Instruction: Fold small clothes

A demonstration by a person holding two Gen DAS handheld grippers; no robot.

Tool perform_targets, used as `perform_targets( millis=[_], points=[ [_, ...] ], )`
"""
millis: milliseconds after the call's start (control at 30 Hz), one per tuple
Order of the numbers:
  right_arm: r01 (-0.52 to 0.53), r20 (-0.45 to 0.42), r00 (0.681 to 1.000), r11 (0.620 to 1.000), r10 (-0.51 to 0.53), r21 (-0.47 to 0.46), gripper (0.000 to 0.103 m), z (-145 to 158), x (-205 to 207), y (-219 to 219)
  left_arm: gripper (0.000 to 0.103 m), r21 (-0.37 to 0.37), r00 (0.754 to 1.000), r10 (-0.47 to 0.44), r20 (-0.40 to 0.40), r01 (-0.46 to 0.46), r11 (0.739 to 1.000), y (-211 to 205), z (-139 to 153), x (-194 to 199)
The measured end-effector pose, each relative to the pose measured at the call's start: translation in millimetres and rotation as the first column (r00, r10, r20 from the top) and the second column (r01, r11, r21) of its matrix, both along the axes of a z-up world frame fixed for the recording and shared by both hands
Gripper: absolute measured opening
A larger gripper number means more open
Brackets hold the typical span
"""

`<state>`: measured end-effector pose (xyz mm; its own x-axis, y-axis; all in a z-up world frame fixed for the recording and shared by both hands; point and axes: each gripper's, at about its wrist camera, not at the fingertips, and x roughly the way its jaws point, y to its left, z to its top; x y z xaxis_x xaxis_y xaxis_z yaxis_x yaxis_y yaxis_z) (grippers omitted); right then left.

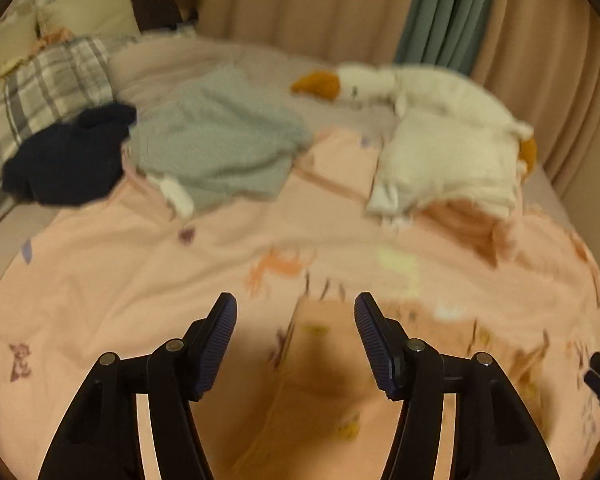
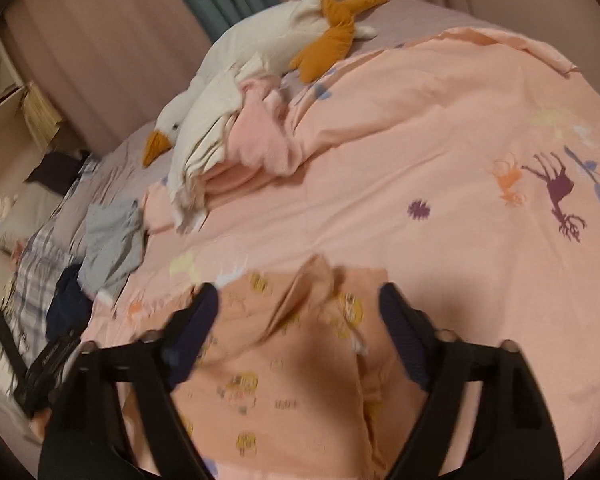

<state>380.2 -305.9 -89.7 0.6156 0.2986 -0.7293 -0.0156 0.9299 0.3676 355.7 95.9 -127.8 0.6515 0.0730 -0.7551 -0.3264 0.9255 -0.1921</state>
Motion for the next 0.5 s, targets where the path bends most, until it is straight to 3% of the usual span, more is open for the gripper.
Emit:
perform_targets(
  millis=[33, 100, 167, 267, 333, 400, 467, 500],
  points=[
    [-0.036, -0.026, 0.999, 0.999, 0.036, -0.006, 0.049, -5.4, -2.6, 4.9, 0.058, -0.028, 0.999, -0.032, -0.032, 0.032, 0.999, -1.3, -4.8, 0.4],
    [-0.101, -0.081, 0.992, 0.992, 0.095, -0.072, 0.027, -21.3, -9.1, 19.5, 0.056, -0.095, 0.984, -0.150, -0.094, 0.141, 0.985, -13.5, -23.1, -5.0],
    [-0.166, -0.106, 0.983, 0.979, 0.153, -0.120, 0.021, -41.7, -10.0, 41.4, 0.053, -0.103, 0.954, -0.257, -0.156, 0.243, 0.964, -38.8, -43.1, -5.0],
    [-0.258, -0.177, 0.955, 0.960, 0.237, -0.107, 0.017, -78.3, -2.6, 73.5, 0.050, 0.015, 0.918, -0.329, -0.221, 0.341, 0.940, -80.1, -71.7, 14.8],
    [-0.267, -0.205, 0.948, 0.958, 0.242, -0.105, 0.016, -96.4, 16.8, 93.7, 0.050, 0.108, 0.929, -0.300, -0.219, 0.328, 0.938, -90.6, -80.3, 42.6],
    [-0.209, -0.163, 0.969, 0.965, 0.183, -0.159, 0.013, -100.7, 45.0, 104.1, 0.050, 0.110, 0.952, -0.244, -0.185, 0.266, 0.958, -84.3, -77.7, 78.2],
    [-0.072, -0.074, 0.996, 0.961, 0.054, -0.267, 0.012, -97.0, 75.6, 100.2, 0.050, 0.136, 0.980, -0.096, -0.173, 0.120, 0.983, -68.8, -68.8, 103.0],
    [0.041, -0.039, 0.998, 0.947, -0.057, -0.320, 0.016, -94.1, 91.2, 88.6, 0.050, 0.170, 0.989, -0.027, -0.147, 0.052, 0.984, -59.9, -59.6, 110.6]
  ],
)
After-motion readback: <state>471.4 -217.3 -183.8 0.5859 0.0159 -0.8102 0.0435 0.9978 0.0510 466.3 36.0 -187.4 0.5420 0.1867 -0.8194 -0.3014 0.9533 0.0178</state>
